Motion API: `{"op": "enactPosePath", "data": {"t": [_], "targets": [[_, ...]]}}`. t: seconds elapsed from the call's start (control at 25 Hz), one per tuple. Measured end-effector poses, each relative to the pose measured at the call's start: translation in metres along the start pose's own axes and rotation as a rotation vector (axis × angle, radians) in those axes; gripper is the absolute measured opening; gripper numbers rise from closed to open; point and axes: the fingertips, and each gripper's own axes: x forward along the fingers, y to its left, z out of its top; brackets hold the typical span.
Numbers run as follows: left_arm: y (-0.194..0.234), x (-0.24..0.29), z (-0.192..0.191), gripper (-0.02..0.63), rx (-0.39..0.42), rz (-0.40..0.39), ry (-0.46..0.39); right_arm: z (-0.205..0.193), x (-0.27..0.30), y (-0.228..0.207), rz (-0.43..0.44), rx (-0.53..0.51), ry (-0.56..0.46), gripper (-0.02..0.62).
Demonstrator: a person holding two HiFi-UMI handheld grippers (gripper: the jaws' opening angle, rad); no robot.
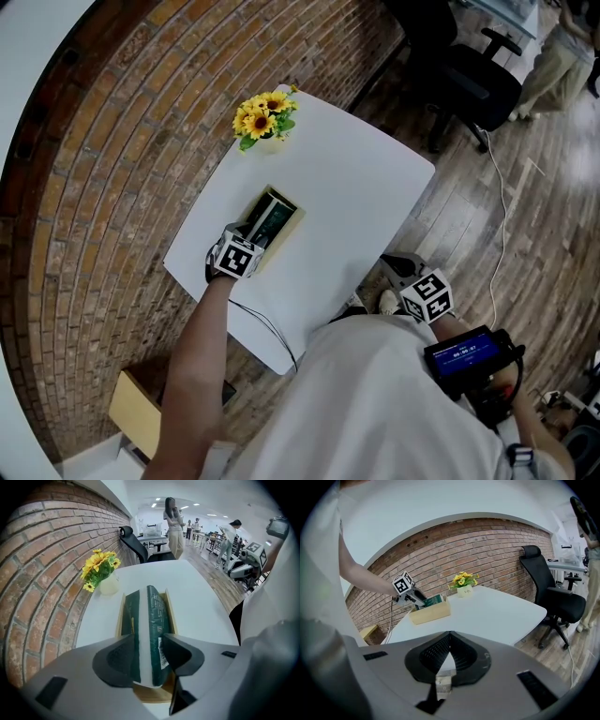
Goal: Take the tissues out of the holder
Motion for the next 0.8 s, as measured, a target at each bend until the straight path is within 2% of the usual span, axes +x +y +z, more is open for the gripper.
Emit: {"op": "enactPosePath", "data": {"t": [0.28, 0.6, 0.8], "targets": [[0.0, -0.027, 0.007, 0.199, 0.023, 0.093, -0.038, -0.002, -0.001, 0.003, 0.017, -0.005, -0.006, 0.006], [-0.002, -0.061, 0.025, 0.199, 0.058, 0.251, -0.096, -0.001, -0.001, 0.007, 0.042, -0.022, -0.018, 0.006], [-0.022, -0.078, 0.044, 0.199, 0.08, 0.278, -0.14, -0.001, -0.002, 0.011, 0.058, -0.03, -0.023, 0.006]]}}
